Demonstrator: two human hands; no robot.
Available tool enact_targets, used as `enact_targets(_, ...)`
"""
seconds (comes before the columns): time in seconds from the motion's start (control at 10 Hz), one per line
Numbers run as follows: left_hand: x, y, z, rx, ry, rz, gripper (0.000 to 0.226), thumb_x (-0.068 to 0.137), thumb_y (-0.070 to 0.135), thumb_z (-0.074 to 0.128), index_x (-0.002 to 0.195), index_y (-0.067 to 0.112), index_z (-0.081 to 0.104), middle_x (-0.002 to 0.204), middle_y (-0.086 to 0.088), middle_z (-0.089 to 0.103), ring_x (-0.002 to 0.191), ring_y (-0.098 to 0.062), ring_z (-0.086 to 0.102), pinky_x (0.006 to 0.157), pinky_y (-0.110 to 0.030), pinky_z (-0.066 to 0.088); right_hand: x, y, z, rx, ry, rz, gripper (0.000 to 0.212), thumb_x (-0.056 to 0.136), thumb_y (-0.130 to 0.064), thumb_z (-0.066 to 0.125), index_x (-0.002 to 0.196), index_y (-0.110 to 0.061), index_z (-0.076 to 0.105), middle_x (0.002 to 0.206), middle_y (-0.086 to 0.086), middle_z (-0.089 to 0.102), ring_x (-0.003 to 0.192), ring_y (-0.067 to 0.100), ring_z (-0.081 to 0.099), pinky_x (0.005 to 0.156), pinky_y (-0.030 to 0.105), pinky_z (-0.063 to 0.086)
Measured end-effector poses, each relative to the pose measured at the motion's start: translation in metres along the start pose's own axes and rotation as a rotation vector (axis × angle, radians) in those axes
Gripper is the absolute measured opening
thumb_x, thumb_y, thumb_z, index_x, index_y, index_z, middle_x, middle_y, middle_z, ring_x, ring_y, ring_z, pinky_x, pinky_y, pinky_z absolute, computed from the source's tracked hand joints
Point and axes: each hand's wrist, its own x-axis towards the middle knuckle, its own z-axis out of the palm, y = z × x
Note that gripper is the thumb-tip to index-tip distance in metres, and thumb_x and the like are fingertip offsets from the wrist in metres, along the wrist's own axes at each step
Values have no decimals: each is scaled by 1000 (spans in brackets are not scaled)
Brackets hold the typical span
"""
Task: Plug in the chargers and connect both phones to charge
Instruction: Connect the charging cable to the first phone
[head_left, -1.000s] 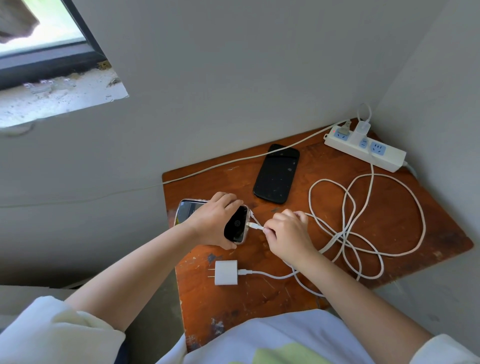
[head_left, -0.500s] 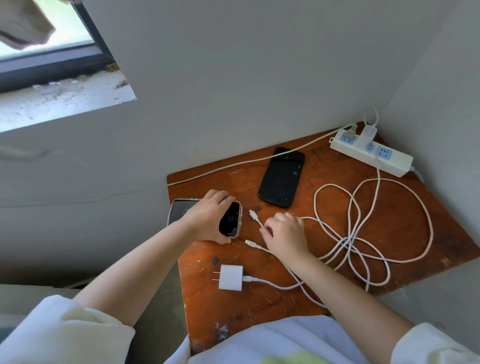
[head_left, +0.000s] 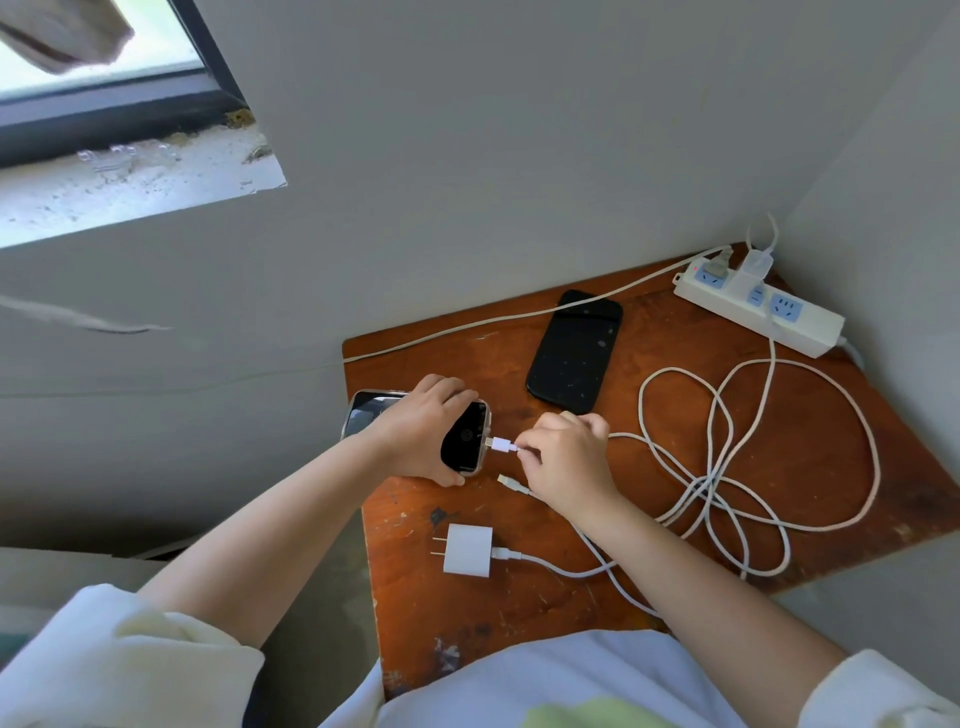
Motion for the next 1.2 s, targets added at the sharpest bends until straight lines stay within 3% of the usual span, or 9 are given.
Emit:
enact_targets(0.2, -2, 2, 0, 30, -14, 29, 89, 72, 41, 74, 142, 16, 25, 148, -5, 30, 136, -22, 22, 110, -30, 31, -2, -2, 3, 10, 36, 19, 10, 81, -6, 66, 87, -4, 74, 89, 17, 72, 88, 29, 62, 91, 45, 36)
enact_targets(0.5, -6, 2, -1, 44, -8, 46, 90, 71, 42, 73, 142, 15, 25, 147, -6, 31, 135, -22, 23, 110, -29, 30, -6, -4, 5, 21, 36, 40, 15, 86, -9, 60, 94, -6, 71, 99, 14, 70, 97, 26, 58, 99, 42, 30)
enact_targets(0.6, -6, 3, 0, 51, -5, 48, 89, 72, 42, 73, 142, 15, 25, 147, -5, 31, 135, -22, 23, 109, -29, 30, -8, -7, 5, 7, 38, 22, 7, 78, -5, 68, 82, -4, 74, 86, 15, 72, 85, 29, 62, 91, 48, 37)
enact_targets(0.7, -7, 4, 0, 58, -13, 51, 89, 72, 42, 73, 142, 16, 24, 147, -5, 30, 136, -22, 22, 109, -29, 31, -9, -6, 5, -47, 75, -17, 11, 60, -1, 82, 63, -7, 74, 64, 10, 71, 64, 26, 65, 73, 50, 48)
enact_targets(0.8, -8, 5, 0, 68, -12, 50, 90, 72, 42, 73, 142, 16, 24, 148, -5, 30, 136, -22, 22, 109, -29, 31, -12, -7, 3, -66, 120, -59, 17, 51, 0, 86, 57, -10, 73, 56, 6, 69, 56, 21, 64, 66, 48, 51)
enact_targets(1.2, -10, 9, 1, 51, 8, 47, 89, 72, 42, 74, 142, 15, 25, 147, -5, 31, 135, -22, 23, 108, -29, 33, -13, -6, 1, -87, 176, -94, 17, 51, 0, 85, 55, -9, 71, 56, 6, 68, 57, 22, 65, 69, 47, 52)
